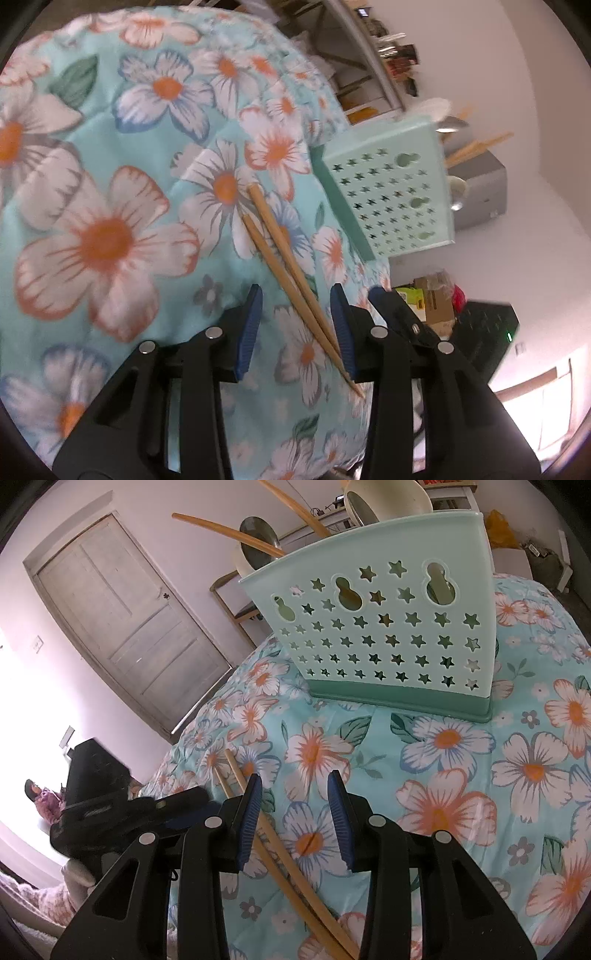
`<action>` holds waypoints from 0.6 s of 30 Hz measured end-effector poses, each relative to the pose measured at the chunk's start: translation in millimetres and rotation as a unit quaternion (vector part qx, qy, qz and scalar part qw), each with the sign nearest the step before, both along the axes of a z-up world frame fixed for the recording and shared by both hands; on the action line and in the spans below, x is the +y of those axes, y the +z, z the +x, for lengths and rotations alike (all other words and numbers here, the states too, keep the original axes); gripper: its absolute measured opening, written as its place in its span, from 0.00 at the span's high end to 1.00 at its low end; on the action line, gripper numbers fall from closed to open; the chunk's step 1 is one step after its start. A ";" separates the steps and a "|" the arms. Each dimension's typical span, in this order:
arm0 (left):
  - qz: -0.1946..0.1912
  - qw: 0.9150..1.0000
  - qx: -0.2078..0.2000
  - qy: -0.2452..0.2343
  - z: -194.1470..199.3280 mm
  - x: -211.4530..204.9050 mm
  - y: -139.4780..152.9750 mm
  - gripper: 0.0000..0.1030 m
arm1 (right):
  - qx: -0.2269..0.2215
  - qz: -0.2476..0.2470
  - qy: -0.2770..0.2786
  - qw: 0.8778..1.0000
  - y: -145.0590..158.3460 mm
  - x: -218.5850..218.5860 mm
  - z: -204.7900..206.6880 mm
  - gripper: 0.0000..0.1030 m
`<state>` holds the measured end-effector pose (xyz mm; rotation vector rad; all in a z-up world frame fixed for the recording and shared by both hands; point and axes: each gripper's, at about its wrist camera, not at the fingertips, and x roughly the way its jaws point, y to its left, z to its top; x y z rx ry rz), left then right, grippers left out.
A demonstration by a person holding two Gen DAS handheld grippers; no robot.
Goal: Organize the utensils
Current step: 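Lift the chopsticks with the left tool while the right tool reaches toward them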
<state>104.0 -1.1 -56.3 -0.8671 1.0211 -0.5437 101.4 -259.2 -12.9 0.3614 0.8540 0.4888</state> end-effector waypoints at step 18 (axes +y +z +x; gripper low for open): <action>0.021 1.000 -0.004 0.022 6.6 3.2 -5.8 0.89 | -0.001 0.001 -0.005 1.000 1.6 -7.2 -6.7 0.65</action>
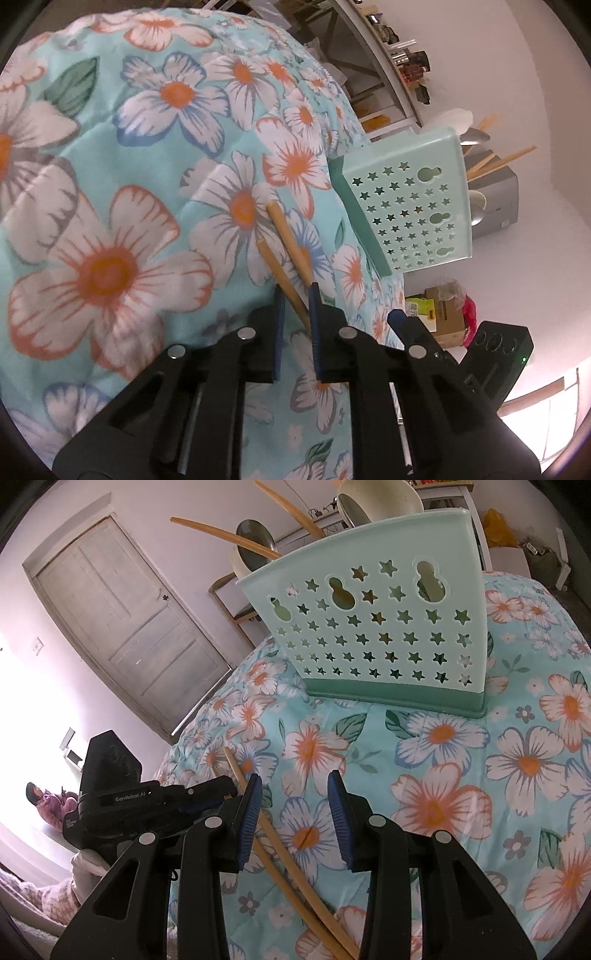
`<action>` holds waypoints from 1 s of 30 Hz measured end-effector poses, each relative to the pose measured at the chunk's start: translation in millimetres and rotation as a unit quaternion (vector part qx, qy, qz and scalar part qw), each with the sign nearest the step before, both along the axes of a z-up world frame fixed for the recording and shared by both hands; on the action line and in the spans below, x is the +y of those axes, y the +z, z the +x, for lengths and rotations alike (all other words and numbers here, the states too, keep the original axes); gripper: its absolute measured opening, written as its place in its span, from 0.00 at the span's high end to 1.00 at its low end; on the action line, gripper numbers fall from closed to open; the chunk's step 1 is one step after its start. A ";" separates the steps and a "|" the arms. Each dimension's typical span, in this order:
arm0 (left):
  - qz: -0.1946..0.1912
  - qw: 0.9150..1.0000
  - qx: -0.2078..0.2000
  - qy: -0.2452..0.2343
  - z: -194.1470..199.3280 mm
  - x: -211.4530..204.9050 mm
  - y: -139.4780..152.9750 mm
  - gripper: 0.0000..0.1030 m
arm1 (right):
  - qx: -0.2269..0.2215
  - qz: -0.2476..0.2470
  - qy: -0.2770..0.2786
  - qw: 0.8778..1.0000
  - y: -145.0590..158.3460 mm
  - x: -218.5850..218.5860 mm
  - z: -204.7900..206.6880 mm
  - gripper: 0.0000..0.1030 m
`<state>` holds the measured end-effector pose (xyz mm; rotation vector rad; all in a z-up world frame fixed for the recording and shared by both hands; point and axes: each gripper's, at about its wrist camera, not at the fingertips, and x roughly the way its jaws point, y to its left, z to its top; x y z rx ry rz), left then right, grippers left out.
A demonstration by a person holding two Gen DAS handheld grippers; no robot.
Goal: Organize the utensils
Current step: 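Lift the chopsticks with the left tool while the right tool reaches toward them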
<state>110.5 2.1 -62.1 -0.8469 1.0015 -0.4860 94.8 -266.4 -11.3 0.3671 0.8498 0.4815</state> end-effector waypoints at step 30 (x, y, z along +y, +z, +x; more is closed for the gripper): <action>0.169 0.981 -0.089 -0.021 -15.9 -15.6 22.7 0.81 | -0.003 -0.024 0.018 1.000 4.6 16.9 2.1 0.65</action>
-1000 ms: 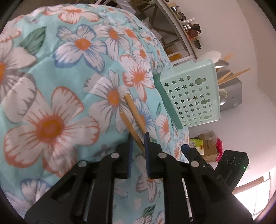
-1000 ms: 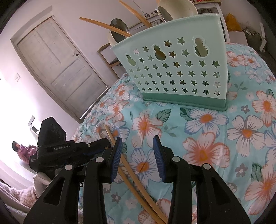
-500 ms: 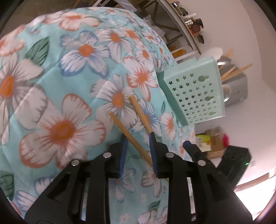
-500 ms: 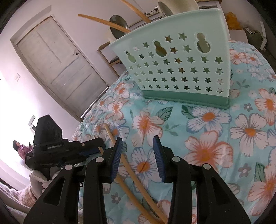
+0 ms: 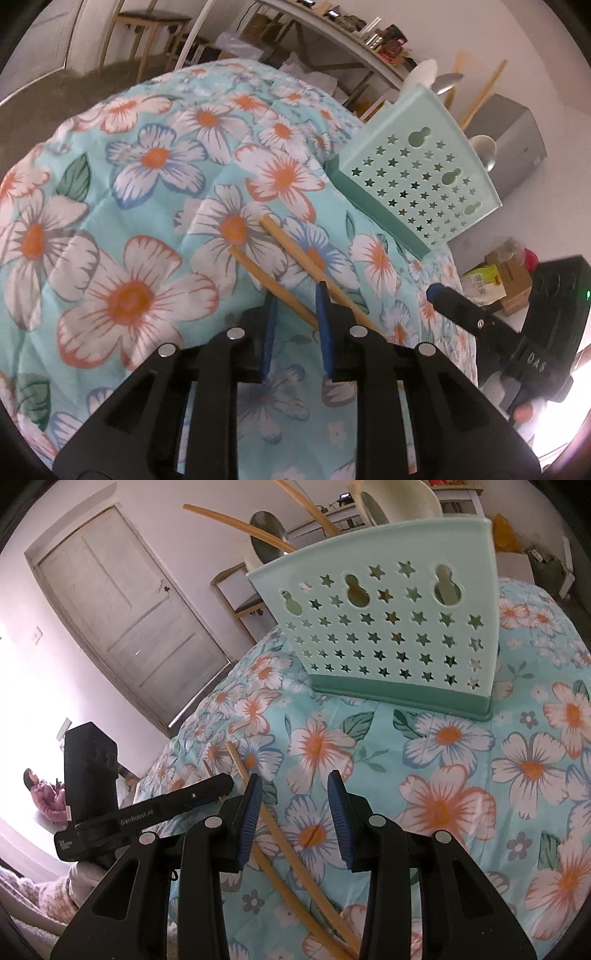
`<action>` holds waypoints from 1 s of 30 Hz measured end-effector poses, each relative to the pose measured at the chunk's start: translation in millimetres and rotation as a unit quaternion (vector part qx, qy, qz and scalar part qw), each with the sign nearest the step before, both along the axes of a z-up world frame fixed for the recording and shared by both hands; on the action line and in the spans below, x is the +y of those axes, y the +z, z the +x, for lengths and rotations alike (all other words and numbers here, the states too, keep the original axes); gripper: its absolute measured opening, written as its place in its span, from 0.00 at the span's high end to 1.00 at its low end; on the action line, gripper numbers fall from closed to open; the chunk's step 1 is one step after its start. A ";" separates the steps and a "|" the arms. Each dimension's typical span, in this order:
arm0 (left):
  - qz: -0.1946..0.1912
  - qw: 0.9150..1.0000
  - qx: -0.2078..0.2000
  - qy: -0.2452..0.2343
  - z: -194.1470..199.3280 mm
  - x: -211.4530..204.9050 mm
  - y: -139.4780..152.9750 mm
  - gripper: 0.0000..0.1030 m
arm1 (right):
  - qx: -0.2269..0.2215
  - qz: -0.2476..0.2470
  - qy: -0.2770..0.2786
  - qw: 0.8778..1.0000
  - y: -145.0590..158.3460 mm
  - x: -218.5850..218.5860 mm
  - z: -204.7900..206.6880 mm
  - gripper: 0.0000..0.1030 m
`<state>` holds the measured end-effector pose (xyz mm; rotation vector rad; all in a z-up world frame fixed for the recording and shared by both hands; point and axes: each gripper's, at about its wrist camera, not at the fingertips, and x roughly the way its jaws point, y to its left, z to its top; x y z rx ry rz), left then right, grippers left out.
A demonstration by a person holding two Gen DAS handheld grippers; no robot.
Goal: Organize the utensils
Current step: 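Lift the chopsticks with the left tool while the right tool reaches toward them, then close the right tool on one chopstick and pull it up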
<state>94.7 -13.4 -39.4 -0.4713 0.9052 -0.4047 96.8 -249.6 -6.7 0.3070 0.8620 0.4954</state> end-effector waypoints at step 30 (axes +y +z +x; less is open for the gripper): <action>-0.011 0.999 -0.038 0.007 -23.5 29.4 -4.6 0.78 | 0.020 -0.143 0.197 0.970 -18.8 113.0 53.8 0.78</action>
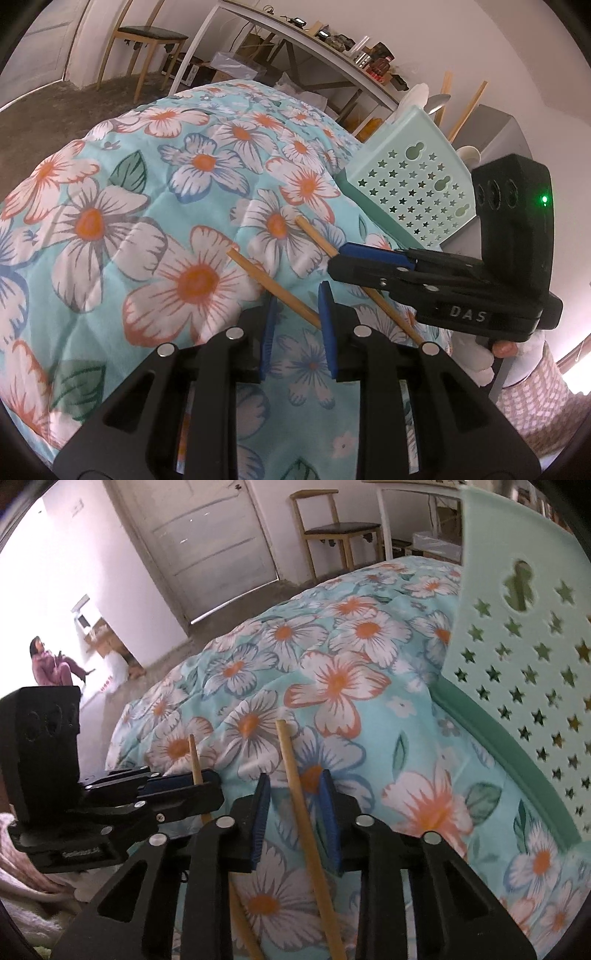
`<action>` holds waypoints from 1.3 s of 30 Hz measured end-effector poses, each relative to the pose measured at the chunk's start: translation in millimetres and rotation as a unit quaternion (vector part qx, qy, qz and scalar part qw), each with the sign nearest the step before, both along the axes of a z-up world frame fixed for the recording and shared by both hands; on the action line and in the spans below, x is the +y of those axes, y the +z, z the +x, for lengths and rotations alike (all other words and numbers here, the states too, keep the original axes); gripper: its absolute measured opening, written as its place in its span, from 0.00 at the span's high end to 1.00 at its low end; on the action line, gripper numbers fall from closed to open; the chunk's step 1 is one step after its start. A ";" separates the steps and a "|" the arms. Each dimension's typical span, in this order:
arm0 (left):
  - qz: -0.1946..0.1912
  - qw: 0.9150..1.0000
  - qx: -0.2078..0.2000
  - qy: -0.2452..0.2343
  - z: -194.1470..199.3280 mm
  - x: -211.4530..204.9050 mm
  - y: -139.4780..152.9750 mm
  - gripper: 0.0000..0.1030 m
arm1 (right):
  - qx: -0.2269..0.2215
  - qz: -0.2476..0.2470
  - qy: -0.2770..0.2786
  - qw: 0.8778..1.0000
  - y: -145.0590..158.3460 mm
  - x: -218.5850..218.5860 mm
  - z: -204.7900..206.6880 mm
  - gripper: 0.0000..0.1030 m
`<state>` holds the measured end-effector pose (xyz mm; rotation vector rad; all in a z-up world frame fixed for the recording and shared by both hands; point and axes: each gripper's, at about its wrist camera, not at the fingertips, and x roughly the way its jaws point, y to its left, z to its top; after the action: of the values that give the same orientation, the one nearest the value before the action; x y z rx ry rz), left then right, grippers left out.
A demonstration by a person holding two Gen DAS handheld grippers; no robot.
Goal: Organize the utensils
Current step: 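Close the right tool on one chopstick and pull it up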
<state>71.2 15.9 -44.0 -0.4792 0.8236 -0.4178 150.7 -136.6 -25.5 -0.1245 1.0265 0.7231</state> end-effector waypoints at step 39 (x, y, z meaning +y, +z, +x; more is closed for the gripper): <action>0.074 0.996 -0.041 0.018 24.5 -24.3 48.3 0.82 | -0.138 0.079 -0.178 0.971 93.7 -115.3 -37.1 0.93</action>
<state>95.7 -8.4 4.3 -0.3355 0.7592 -0.3390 113.6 -251.9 68.2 0.0957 0.6962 0.4418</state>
